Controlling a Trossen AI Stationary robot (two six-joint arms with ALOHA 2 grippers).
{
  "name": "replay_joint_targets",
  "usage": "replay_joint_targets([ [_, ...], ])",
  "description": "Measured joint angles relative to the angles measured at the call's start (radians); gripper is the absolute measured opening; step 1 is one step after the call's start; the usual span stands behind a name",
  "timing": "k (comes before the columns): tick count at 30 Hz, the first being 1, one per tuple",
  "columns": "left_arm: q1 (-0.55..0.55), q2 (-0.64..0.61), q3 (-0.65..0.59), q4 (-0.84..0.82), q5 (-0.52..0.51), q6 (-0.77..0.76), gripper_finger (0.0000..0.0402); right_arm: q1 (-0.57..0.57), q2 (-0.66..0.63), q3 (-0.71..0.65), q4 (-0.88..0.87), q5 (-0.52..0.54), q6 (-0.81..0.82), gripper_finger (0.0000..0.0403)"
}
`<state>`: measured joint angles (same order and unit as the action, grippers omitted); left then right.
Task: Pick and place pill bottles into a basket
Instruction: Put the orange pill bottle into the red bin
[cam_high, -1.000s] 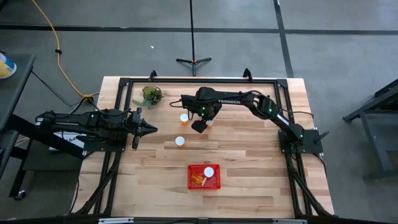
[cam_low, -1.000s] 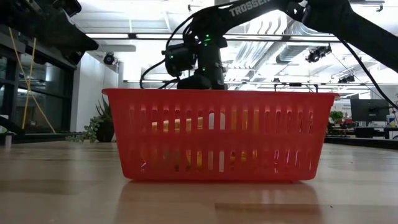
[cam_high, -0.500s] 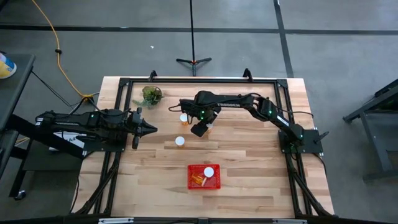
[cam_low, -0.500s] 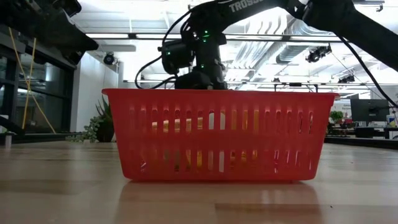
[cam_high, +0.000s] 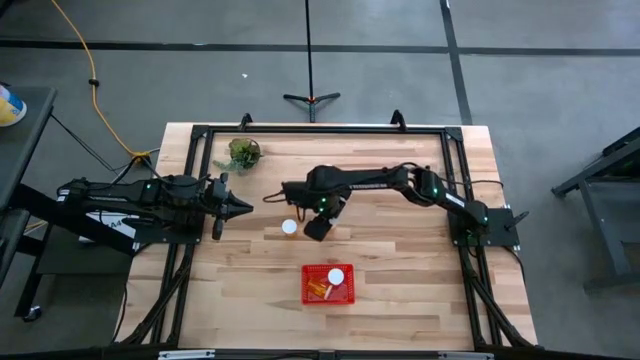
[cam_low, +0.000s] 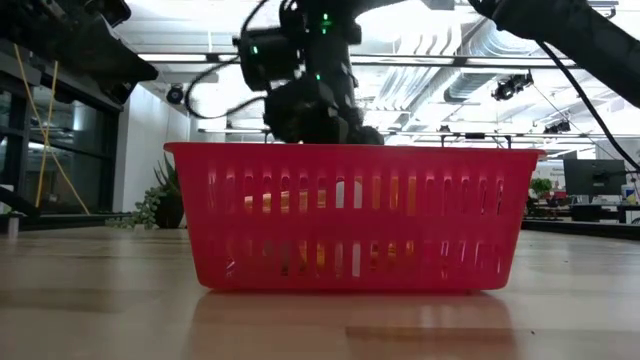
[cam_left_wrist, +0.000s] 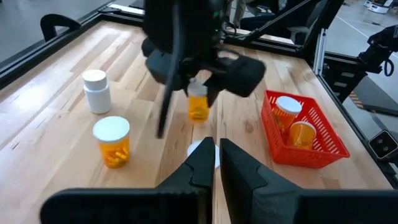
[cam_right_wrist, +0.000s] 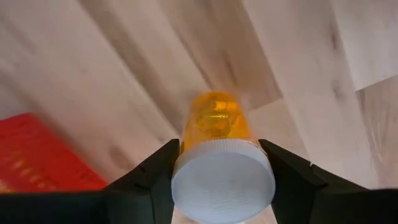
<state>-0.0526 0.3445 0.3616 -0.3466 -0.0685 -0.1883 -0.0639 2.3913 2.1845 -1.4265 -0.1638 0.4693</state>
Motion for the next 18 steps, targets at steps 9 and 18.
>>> replay_joint_targets([
  [9, 0.0, 0.0, 0.0, 0.0, 0.0, 0.0, 0.006, 0.092, -0.004, 0.173, -0.112, 0.009, 0.091, 0.0214],
  [18, 0.0, 0.0, 0.0, 0.001, -0.008, 0.006, 0.006, 0.244, -0.089, 0.161, -0.104, -0.009, 0.264, 0.0187],
])
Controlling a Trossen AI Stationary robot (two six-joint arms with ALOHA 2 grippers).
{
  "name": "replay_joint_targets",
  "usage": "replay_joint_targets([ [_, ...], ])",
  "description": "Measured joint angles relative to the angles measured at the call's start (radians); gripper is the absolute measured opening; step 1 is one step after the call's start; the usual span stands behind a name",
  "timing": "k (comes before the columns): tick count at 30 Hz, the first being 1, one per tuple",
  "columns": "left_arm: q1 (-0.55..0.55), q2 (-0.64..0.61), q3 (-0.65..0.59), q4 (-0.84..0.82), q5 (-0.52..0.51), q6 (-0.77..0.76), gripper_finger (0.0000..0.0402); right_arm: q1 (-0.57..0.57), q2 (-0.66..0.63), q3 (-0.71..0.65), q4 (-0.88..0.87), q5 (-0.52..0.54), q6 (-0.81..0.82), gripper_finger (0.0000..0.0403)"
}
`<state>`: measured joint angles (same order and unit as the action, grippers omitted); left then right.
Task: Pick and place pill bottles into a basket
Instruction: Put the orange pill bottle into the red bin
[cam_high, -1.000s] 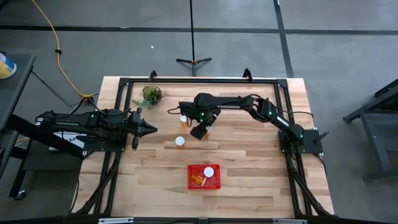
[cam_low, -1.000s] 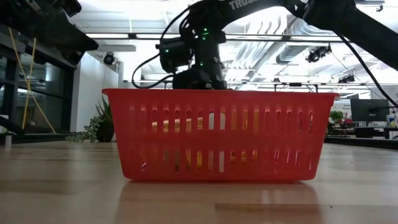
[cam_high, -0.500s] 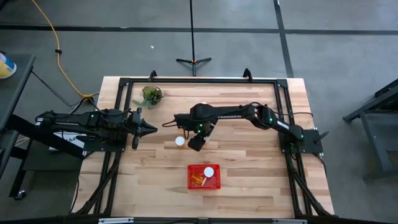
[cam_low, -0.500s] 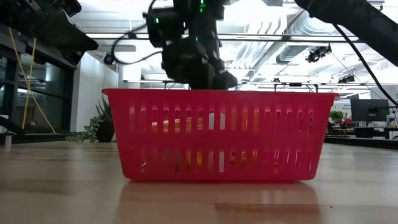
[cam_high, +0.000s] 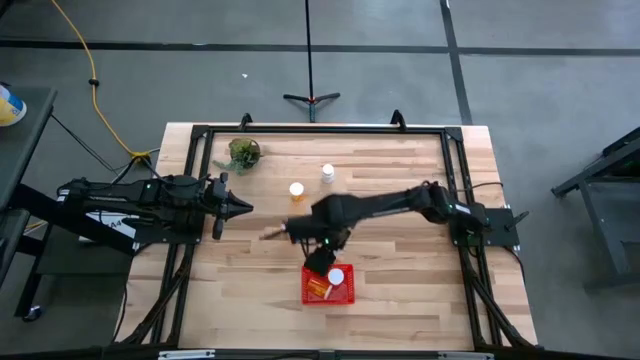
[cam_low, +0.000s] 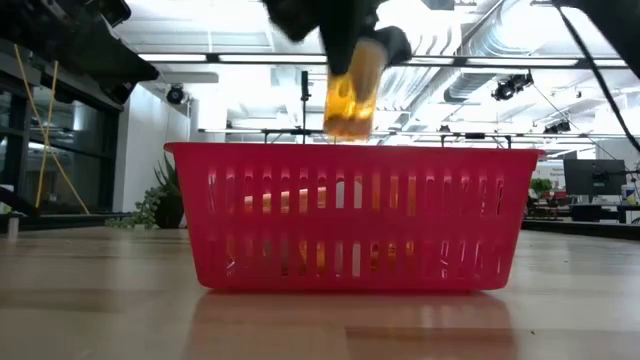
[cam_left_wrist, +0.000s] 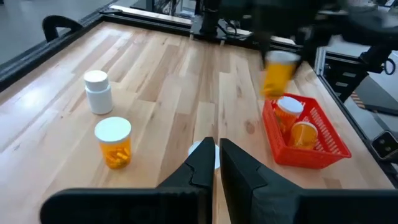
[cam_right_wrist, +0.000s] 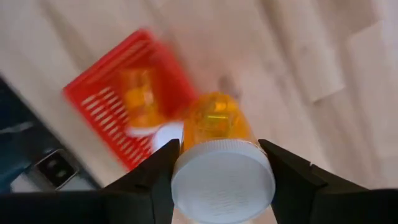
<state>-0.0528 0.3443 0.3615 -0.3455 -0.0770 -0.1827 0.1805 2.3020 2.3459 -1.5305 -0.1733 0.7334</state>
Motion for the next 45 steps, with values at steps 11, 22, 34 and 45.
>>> replay_joint_targets([
  [11, 0.0, 0.0, 0.0, 0.002, -0.007, 0.005, 0.006, 0.163, -0.006, 0.009, 0.015, -0.009, 0.204, 0.0208],
  [22, 0.0, 0.0, 0.0, 0.002, -0.007, 0.003, 0.006, 0.231, -0.006, 0.01, 0.051, 0.041, 0.308, 0.0224],
  [34, 0.0, 0.0, 0.0, 0.002, -0.006, -0.005, 0.006, 0.242, 0.012, -0.007, 0.103, 0.072, 0.313, 0.0169],
  [45, 0.0, 0.0, 0.0, 0.002, -0.006, -0.006, 0.006, 0.183, 0.015, -0.007, 0.106, 0.222, 0.228, 0.0104],
])
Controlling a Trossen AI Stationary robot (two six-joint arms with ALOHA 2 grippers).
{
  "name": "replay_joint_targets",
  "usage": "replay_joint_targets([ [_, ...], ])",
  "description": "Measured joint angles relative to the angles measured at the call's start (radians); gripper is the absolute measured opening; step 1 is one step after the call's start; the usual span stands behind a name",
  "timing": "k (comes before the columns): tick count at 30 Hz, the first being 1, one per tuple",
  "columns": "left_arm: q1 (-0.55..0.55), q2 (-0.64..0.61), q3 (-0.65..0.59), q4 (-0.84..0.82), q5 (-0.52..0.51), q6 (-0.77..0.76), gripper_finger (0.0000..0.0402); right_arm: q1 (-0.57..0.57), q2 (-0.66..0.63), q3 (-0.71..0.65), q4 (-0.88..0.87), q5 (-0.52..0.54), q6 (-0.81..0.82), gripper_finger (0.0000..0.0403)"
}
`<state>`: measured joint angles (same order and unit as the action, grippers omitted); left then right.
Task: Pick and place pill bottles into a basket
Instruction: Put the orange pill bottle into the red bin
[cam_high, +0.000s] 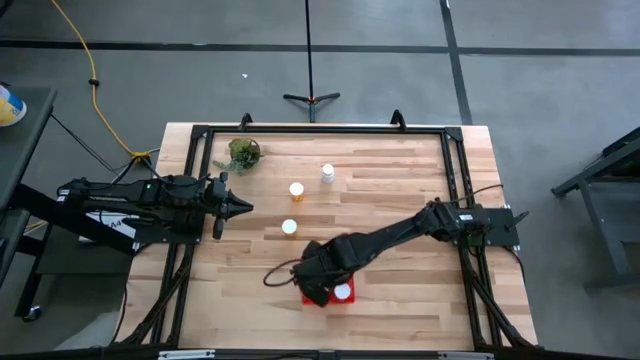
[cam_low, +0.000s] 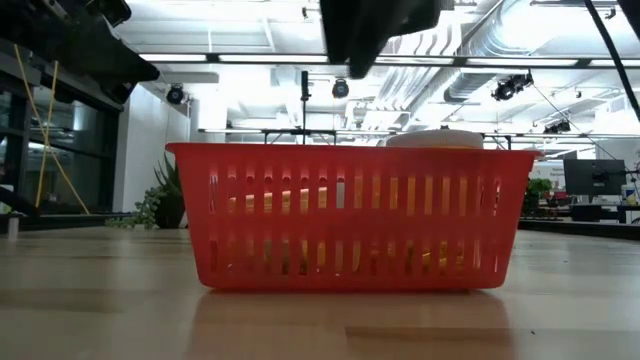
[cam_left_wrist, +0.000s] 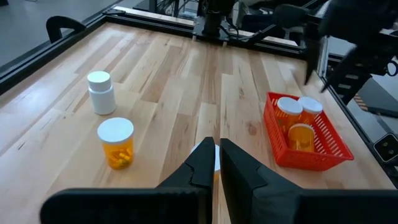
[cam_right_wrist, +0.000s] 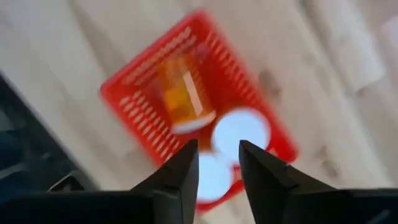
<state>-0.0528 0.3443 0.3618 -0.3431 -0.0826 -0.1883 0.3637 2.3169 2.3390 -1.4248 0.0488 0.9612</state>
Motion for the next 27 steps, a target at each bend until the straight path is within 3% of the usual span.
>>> replay_joint_targets([
  [12, 0.0, 0.0, 0.0, 0.001, 0.0, 0.0, 0.006, -0.142, 0.0, 0.0, 0.116, 0.025, -0.201, 0.0119],
  [27, 0.0, 0.0, 0.0, 0.002, 0.006, -0.026, 0.006, -0.272, 0.032, 0.001, 0.204, 0.033, -0.366, 0.0294],
])
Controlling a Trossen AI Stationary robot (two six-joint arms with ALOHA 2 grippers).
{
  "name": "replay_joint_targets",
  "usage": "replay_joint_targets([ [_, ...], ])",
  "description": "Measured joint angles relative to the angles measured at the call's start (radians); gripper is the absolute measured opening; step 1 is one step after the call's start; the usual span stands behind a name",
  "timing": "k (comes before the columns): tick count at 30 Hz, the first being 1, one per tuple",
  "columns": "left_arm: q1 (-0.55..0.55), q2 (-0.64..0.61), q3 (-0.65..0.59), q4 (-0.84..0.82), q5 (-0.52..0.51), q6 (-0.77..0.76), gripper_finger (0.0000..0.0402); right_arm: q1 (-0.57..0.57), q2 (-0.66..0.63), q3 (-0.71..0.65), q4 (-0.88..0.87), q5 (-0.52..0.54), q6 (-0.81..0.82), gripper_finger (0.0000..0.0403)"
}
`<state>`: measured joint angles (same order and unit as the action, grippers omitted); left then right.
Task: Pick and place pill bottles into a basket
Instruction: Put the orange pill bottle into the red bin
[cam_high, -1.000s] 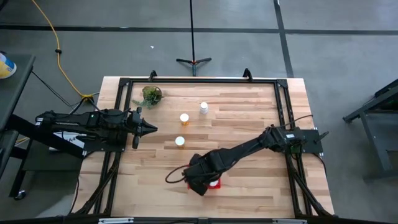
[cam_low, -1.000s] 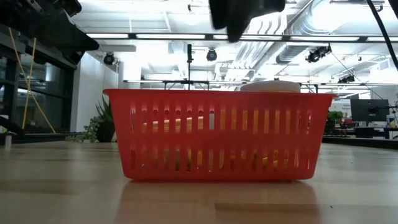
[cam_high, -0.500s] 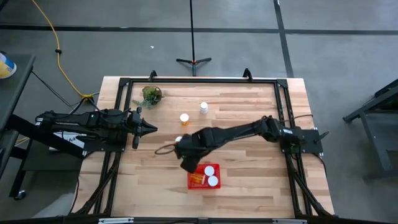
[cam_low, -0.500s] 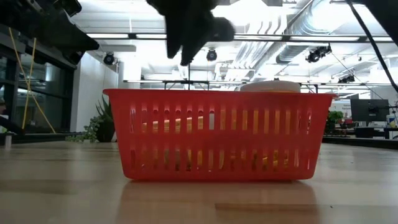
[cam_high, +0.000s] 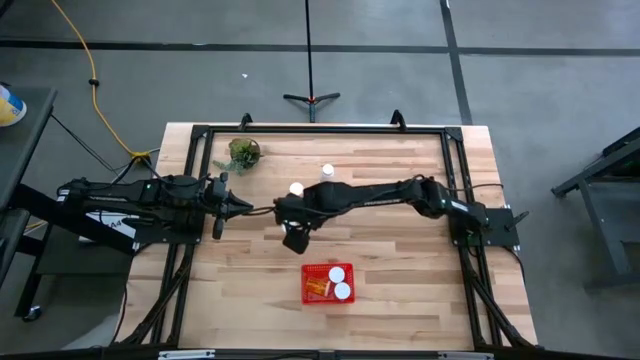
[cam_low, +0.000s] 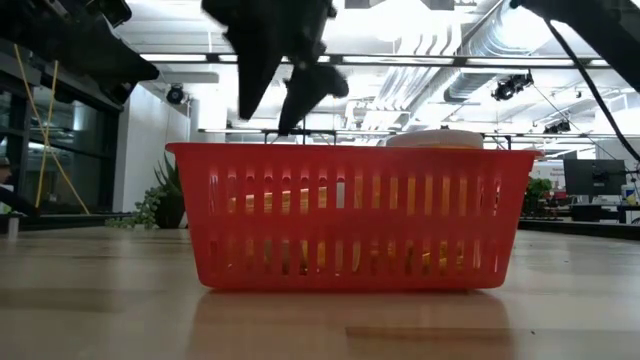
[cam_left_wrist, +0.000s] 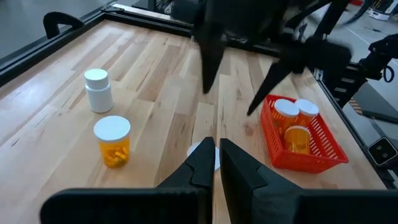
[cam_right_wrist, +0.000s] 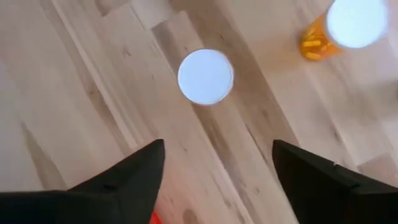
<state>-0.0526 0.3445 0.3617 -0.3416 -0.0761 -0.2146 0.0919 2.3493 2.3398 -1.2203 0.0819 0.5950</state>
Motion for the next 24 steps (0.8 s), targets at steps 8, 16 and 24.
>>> replay_joint_targets([
  [8, 0.0, 0.0, 0.0, 0.002, 0.0, 0.0, 0.006, -0.033, 0.073, 0.0, 0.05, -0.074, -0.01, 0.0327],
  [16, 0.0, 0.0, 0.0, 0.002, -0.001, 0.0, 0.006, -0.065, 0.081, 0.0, 0.1, -0.077, -0.018, 0.0329],
  [24, 0.0, 0.0, 0.0, 0.002, -0.004, 0.0, 0.006, -0.088, 0.09, 0.0, 0.163, -0.088, -0.02, 0.0329],
])
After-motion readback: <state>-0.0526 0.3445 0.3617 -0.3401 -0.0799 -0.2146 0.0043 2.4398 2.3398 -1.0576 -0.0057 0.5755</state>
